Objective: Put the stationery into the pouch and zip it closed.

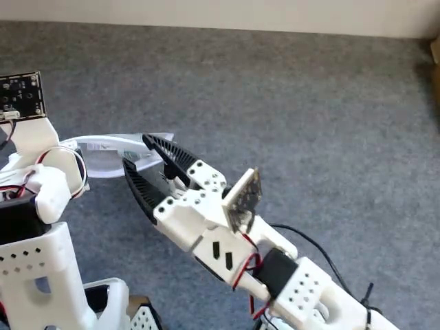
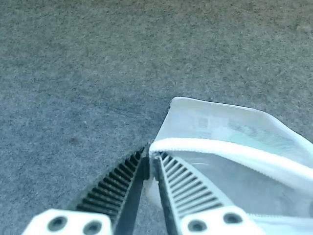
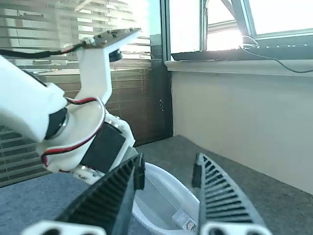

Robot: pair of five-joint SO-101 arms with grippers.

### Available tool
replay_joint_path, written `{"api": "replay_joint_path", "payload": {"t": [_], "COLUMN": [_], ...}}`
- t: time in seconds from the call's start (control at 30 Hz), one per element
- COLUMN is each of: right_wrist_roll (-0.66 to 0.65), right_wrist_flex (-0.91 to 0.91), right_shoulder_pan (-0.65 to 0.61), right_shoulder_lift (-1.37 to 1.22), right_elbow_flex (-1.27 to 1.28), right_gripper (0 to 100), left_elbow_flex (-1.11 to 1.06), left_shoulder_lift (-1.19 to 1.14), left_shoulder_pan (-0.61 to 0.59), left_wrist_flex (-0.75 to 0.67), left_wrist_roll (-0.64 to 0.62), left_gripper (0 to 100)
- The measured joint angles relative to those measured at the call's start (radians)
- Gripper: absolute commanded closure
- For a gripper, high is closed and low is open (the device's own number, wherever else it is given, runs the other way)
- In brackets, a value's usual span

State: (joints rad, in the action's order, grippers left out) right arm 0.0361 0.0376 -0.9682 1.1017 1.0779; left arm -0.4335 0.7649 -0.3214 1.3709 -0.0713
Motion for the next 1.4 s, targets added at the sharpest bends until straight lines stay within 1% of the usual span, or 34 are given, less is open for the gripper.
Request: {"api": "replay_joint_path", "payload": {"t": [0.2, 0.33, 0.47, 0.77, 0.87, 0.97, 1.07, 1.2, 1.4], "right_wrist_roll": [0.003, 0.005, 0.005, 0.005, 0.005, 0.005, 0.005, 0.005, 0.005], "right_wrist_flex": [-0.212, -0.252, -0.252, -0.252, -0.249, -0.206, -0.172, -0.153, -0.041], "right_shoulder_pan": [-0.005, -0.005, -0.005, -0.005, 0.035, 0.103, 0.133, 0.143, 0.143], "right_shoulder_lift": [0.091, 0.095, 0.095, 0.095, 0.095, 0.095, 0.095, 0.095, 0.078], "right_elbow_flex": [0.021, 0.138, 0.219, 0.293, 0.293, 0.293, 0.293, 0.318, 0.324], "right_gripper": [85.0, 85.0, 85.0, 85.0, 85.0, 85.0, 85.0, 85.0, 85.0], "left_elbow_flex": [0.000, 0.000, 0.000, 0.000, 0.000, 0.000, 0.000, 0.000, 0.000], "left_shoulder_lift": [0.000, 0.000, 0.000, 0.000, 0.000, 0.000, 0.000, 0.000, 0.000], "left_shoulder_pan": [0.000, 0.000, 0.000, 0.000, 0.000, 0.000, 0.000, 0.000, 0.000], "left_wrist_flex": [0.000, 0.000, 0.000, 0.000, 0.000, 0.000, 0.000, 0.000, 0.000], "left_wrist_roll": [0.000, 0.000, 0.000, 0.000, 0.000, 0.000, 0.000, 0.000, 0.000], "left_gripper": [99, 99, 99, 99, 99, 99, 99, 99, 99]}}
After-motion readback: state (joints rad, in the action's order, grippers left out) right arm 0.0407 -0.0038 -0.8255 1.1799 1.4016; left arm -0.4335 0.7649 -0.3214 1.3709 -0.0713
